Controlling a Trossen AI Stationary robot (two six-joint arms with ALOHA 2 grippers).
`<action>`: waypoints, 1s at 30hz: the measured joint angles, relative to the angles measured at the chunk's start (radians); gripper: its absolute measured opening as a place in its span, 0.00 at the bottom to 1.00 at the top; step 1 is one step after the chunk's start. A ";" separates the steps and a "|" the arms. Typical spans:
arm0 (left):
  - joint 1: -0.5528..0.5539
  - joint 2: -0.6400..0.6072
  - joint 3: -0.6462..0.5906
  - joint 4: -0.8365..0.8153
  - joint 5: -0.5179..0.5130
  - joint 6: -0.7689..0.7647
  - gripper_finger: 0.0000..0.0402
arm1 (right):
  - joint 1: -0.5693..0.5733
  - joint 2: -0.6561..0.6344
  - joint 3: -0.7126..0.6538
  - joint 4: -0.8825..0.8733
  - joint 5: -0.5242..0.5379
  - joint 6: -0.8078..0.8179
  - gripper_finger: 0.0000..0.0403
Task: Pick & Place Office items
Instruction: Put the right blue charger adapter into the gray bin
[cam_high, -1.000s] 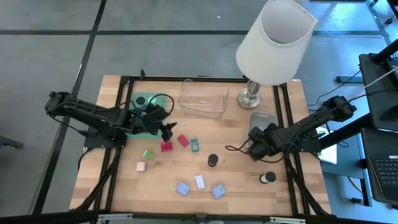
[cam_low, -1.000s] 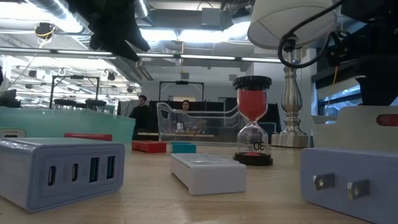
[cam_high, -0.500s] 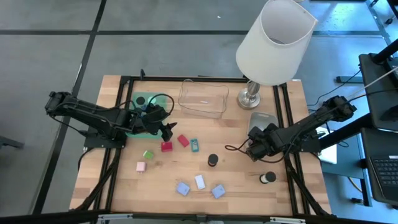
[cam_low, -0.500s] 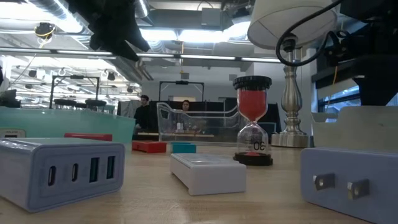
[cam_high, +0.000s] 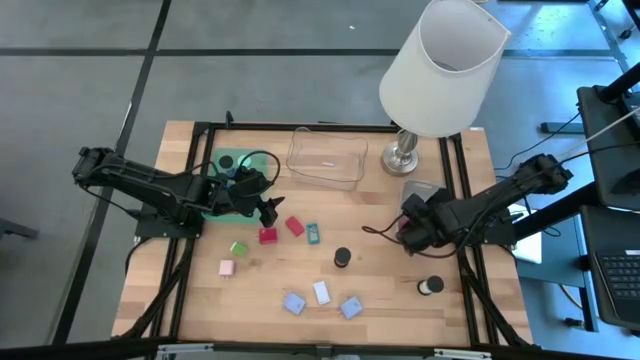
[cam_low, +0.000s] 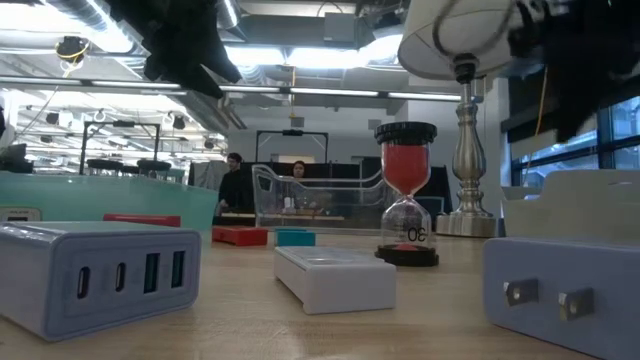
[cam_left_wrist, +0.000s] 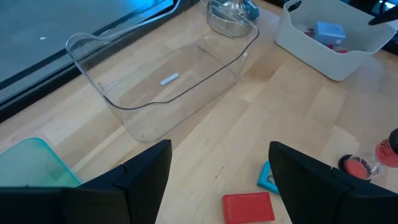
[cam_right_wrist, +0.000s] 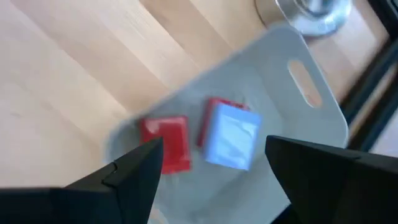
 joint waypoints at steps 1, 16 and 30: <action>0.000 0.000 0.000 0.000 0.000 0.000 0.66 | 0.000 0.000 0.021 0.007 0.009 0.000 0.71; 0.000 0.000 0.000 0.000 0.027 0.031 0.66 | 0.196 0.100 0.060 0.953 0.020 -0.562 0.72; 0.000 0.000 0.000 0.000 0.044 -0.008 0.66 | 0.272 0.429 0.060 1.181 -0.069 -0.761 0.72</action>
